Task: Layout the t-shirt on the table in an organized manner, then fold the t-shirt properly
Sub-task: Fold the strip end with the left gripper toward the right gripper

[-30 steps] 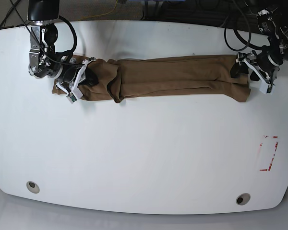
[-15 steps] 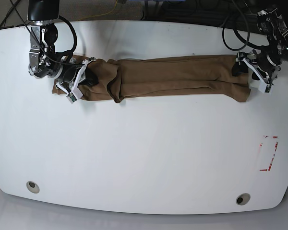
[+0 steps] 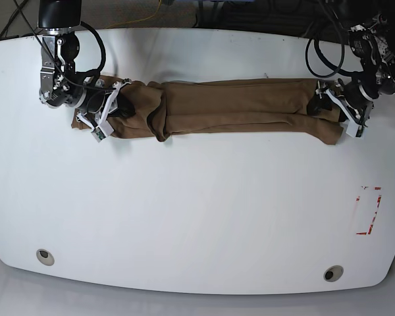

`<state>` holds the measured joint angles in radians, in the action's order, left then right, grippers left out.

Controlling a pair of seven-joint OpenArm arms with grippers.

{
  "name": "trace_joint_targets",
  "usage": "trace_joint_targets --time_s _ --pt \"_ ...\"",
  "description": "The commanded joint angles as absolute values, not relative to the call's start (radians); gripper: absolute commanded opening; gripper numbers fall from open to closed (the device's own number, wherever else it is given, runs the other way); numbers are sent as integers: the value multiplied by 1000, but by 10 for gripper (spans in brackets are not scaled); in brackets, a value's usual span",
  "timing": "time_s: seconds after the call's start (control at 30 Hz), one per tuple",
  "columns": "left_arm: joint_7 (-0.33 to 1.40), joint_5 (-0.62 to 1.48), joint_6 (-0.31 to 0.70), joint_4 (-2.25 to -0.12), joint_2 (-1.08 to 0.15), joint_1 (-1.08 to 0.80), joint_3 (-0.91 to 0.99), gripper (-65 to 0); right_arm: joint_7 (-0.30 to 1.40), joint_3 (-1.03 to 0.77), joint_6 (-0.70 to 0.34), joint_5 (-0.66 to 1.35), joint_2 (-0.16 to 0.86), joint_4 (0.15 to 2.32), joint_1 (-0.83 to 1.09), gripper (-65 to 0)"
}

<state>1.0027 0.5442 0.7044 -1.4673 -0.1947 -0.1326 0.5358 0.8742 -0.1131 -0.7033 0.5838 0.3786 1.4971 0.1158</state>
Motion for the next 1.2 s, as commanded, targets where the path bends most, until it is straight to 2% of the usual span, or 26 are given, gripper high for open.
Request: trace_joint_targets --time_s 0.0,0.07,0.17,0.27,0.3,0.4,0.5,0.63,0.97,1.17 --pt "1044 519 698 -1463 -199 -140 533 -145 908 -113 -698 564 387 1501 117 -642" --pt "1044 519 698 -1463 -199 -140 533 -149 908 -113 -698 564 387 1501 117 -642" --pt "1044 519 698 -1465 -199 -142 533 -217 908 -113 -698 564 387 1501 117 -642" --pt "1044 519 698 -1465 -199 -142 535 -341 908 -114 -698 564 387 1503 128 -642" --pt "1044 519 698 -1465 -199 -142 535 -407 908 -114 -698 564 386 1503 130 -642" --pt "1044 519 698 -1465 -199 -140 535 -542 908 -114 -698 564 386 1503 131 -642" --pt "1044 519 698 -1466 -200 -140 535 -644 908 -114 -698 564 384 1503 133 -642" --pt "1044 521 698 -1514 -202 -147 536 -616 908 -117 -698 558 361 1503 134 -642" --pt "1044 524 698 -1779 -199 -171 527 -618 908 -116 -698 556 354 1503 137 -642" --pt "1044 524 698 -1830 -203 -174 435 -618 908 -116 -698 556 354 1504 137 -642"
